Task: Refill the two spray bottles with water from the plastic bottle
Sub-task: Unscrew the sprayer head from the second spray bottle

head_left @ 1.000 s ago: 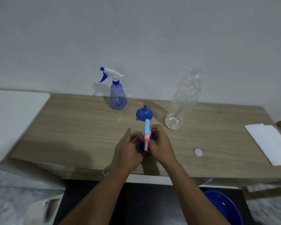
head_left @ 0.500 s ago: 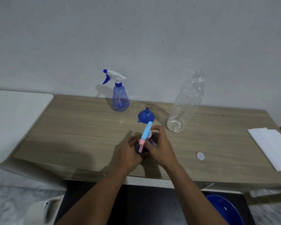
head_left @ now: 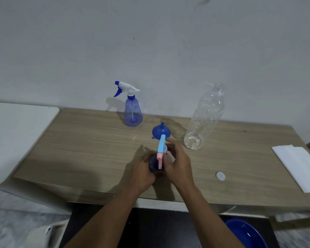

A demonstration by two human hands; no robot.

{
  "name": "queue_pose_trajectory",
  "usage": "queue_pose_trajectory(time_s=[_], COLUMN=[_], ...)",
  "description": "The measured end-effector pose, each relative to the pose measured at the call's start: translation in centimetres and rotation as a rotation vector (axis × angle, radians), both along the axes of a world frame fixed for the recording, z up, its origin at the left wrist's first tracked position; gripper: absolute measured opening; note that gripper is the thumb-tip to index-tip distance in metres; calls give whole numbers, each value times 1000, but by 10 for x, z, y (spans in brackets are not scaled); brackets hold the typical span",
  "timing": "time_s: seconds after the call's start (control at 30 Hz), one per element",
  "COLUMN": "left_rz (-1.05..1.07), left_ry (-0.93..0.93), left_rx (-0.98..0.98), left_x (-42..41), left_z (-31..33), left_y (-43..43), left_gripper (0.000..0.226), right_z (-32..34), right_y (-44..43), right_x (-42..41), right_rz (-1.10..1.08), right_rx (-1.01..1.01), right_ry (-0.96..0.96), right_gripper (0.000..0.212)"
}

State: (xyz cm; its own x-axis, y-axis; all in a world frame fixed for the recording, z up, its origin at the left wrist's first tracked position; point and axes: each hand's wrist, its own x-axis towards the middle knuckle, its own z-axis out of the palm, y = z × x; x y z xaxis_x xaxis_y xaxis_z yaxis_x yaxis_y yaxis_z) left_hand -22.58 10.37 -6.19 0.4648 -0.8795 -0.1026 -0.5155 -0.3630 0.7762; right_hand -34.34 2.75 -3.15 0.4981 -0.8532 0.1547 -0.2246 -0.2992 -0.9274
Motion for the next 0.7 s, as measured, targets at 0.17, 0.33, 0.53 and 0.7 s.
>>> queue_pose_trajectory(time_s=[0.17,0.33,0.53,0.7], left_rz=[17,11,-9,-22], left_ry=[76,62,8,-20], left_rx=[57,80,68,32], left_x=[3,5,6,10], left_z=[-8,-8,-2,3], left_y=[-2,-1,2,4], left_gripper=[59,67,70,62], right_z=[16,42,98,134], right_y=[-4,-11,-20,-27], right_x=[1,5,5,-4], right_rz=[-2,-8,-37,-142], right_rx=[-145,-266,-332,-358], right_ry=[21,76,80,91], right_gripper=[56,53,55,52])
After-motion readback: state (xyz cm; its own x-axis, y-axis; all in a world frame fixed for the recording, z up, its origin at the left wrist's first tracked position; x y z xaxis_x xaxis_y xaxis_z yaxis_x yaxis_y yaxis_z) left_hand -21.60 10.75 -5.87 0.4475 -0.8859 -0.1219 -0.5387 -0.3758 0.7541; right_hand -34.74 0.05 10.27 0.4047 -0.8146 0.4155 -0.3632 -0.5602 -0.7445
